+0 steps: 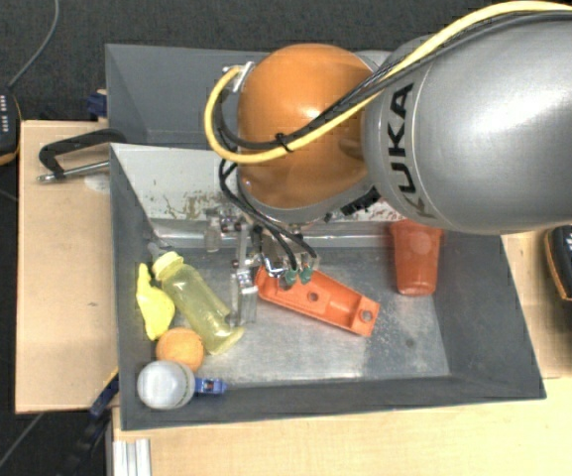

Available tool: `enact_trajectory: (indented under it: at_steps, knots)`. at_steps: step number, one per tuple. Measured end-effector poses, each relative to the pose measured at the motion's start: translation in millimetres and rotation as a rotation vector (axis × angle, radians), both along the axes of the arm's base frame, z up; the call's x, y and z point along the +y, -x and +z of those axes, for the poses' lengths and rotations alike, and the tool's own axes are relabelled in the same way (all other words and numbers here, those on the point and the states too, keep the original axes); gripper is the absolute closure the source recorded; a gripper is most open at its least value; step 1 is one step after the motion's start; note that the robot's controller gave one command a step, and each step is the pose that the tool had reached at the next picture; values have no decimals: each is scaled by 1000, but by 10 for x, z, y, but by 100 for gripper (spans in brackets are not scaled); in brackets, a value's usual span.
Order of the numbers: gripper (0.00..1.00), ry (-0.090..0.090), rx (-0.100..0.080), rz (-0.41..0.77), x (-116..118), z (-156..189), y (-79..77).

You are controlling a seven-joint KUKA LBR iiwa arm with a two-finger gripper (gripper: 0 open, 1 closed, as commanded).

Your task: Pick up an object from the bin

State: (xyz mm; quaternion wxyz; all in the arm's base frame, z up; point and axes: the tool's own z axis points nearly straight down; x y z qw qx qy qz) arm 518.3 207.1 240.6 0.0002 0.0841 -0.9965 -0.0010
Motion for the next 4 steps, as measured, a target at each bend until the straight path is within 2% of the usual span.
enact_trajectory:
  at_steps: [1, 2, 3, 4]
  knots:
    - [0, -4, -2, 86, -444, 61, -223]
    - [0, -1, -7, 116, -449, -388, -107]
    - [0, -6, -3, 189, -813, -300, -90]
    - [0, -1, -11, 131, -1156, -298, -161]
